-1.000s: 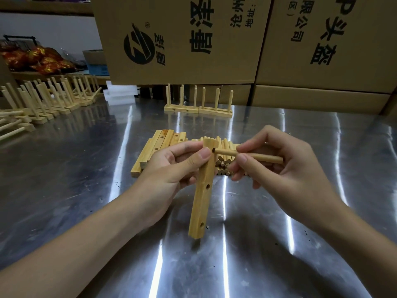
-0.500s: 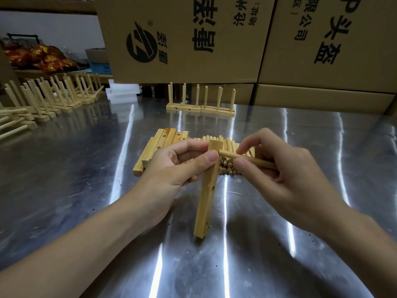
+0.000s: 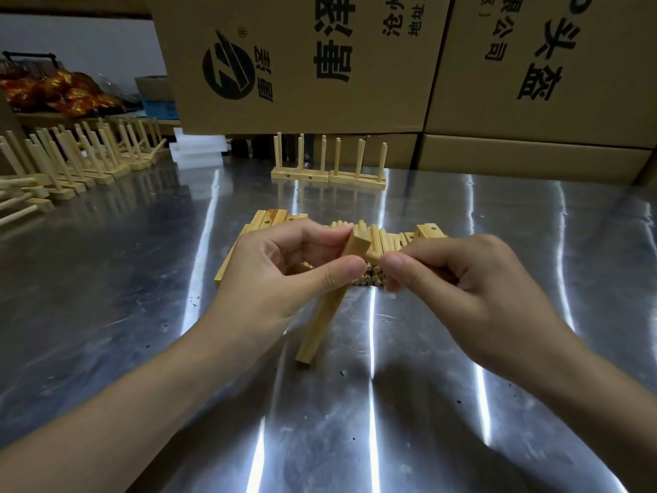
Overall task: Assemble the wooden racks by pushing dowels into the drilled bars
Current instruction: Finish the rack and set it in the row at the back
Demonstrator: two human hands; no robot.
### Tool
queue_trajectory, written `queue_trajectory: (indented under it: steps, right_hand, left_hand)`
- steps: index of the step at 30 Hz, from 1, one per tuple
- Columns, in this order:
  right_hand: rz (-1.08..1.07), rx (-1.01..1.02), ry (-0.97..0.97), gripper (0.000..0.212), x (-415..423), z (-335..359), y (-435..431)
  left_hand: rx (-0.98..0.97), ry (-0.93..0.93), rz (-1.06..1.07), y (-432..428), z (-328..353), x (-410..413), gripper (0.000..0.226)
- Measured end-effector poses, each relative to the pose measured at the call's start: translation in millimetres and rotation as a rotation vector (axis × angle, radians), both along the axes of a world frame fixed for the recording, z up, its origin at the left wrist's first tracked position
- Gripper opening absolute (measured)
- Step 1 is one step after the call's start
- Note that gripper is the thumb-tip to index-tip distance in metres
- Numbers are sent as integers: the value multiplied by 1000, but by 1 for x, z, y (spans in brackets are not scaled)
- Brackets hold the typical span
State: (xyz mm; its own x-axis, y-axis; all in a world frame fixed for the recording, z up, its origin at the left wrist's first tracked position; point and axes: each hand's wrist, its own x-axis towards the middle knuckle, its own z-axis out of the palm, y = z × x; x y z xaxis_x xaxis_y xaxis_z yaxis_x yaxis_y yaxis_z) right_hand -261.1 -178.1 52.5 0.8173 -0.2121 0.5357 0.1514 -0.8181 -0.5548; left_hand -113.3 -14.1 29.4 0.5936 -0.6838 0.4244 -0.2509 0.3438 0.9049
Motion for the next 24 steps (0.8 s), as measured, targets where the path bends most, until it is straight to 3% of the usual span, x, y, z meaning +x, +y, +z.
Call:
queue_trajectory:
  steps: [5, 12, 16, 21, 24]
  right_hand:
    - [55, 287, 65, 43, 0, 0, 0]
    - [157, 829, 359, 43, -1, 8, 2]
    - [214, 972, 429, 36, -3, 14, -3]
    - [215, 811, 249, 33, 1, 7, 0]
    - [46, 313, 36, 33, 1, -1, 3]
  left_hand:
    - [-19, 11, 1, 0, 2, -1, 33]
    - [-16, -93, 46, 2, -4, 0, 29]
    - [-58, -111, 60, 0, -3, -5, 31]
    - [-12, -101, -27, -2, 0, -6, 33]
    - [54, -133, -71, -3, -8, -9, 45]
